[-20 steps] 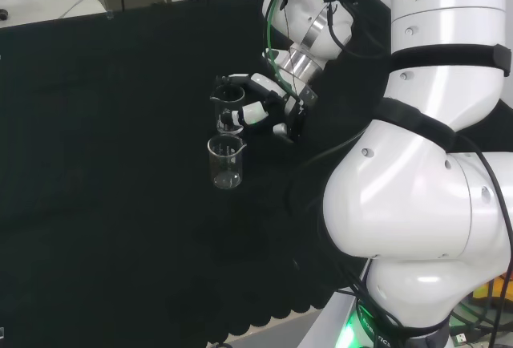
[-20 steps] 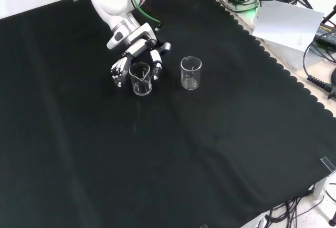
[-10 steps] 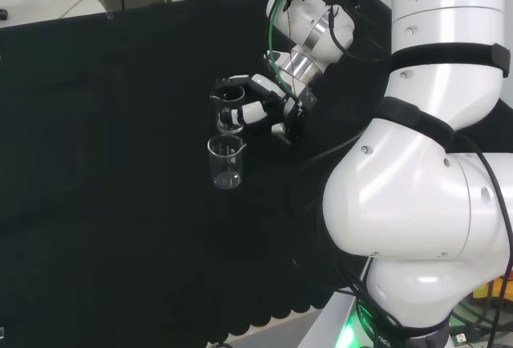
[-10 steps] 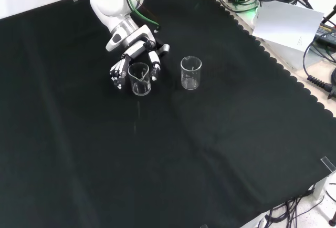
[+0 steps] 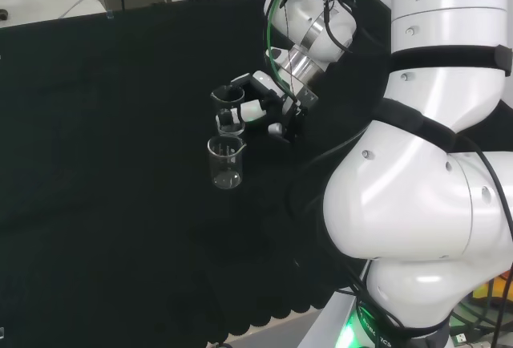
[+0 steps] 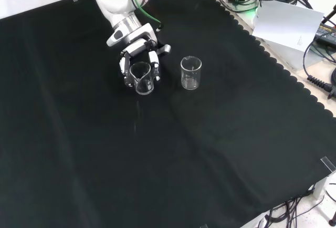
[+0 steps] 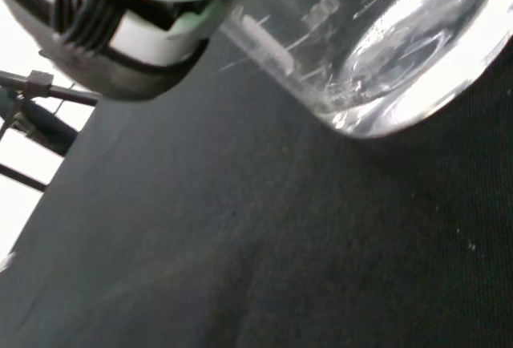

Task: Pick up the beaker on the right.

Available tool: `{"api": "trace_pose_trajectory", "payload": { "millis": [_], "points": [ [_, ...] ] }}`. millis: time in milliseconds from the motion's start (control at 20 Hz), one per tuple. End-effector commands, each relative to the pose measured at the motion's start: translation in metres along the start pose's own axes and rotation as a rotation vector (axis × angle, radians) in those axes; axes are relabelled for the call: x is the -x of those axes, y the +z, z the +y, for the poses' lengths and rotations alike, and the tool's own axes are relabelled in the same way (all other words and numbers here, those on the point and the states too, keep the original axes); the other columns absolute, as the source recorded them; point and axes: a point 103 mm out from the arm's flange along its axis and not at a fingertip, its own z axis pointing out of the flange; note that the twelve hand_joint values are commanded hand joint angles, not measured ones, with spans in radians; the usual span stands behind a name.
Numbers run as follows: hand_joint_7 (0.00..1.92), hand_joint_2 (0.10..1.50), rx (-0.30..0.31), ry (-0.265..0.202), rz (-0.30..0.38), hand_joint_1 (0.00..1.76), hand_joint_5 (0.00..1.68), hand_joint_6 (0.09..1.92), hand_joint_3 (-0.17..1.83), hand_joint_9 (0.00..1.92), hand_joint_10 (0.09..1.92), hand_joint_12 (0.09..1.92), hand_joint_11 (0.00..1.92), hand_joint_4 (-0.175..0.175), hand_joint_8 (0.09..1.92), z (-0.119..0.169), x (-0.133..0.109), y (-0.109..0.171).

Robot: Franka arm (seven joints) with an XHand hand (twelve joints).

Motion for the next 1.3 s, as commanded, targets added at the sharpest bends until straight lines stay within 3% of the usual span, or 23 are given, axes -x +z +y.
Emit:
{"api": "trace_pose_trajectory", "payload": {
  "millis": [50, 350, 650, 800, 1050, 1300],
  "points": [
    [1.44, 0.91, 0.167, -0.024, -0.149, 1.31, 1.38, 0.30, 0.09, 1.60, 0.09, 0.63, 1.36, -0.172, 0.24, -0.004, -0.012, -0.029],
    [1.47, 0.91, 0.158, -0.065, -0.183, 1.31, 1.40, 0.25, 0.08, 1.64, 0.09, 0.61, 1.38, -0.175, 0.18, -0.008, -0.030, -0.064],
    [1.48, 0.91, 0.065, -0.069, -0.213, 1.31, 1.41, 0.23, 0.09, 1.69, 0.09, 0.61, 1.41, -0.175, 0.16, -0.022, -0.051, -0.100],
    [1.48, 0.90, 0.044, -0.061, -0.234, 1.32, 1.41, 0.23, 0.09, 1.71, 0.09, 0.61, 1.43, -0.175, 0.16, -0.040, -0.061, -0.117],
    [1.53, 0.77, 0.022, -0.056, -0.270, 1.32, 1.45, 0.19, 0.34, 1.74, 0.09, 0.58, 1.46, -0.175, 0.09, -0.076, -0.079, -0.135],
    [1.54, 0.76, -0.031, -0.049, -0.302, 1.32, 1.46, 0.19, 0.37, 1.75, 0.09, 0.57, 1.47, -0.175, 0.09, -0.106, -0.095, -0.141]
  ]
}}
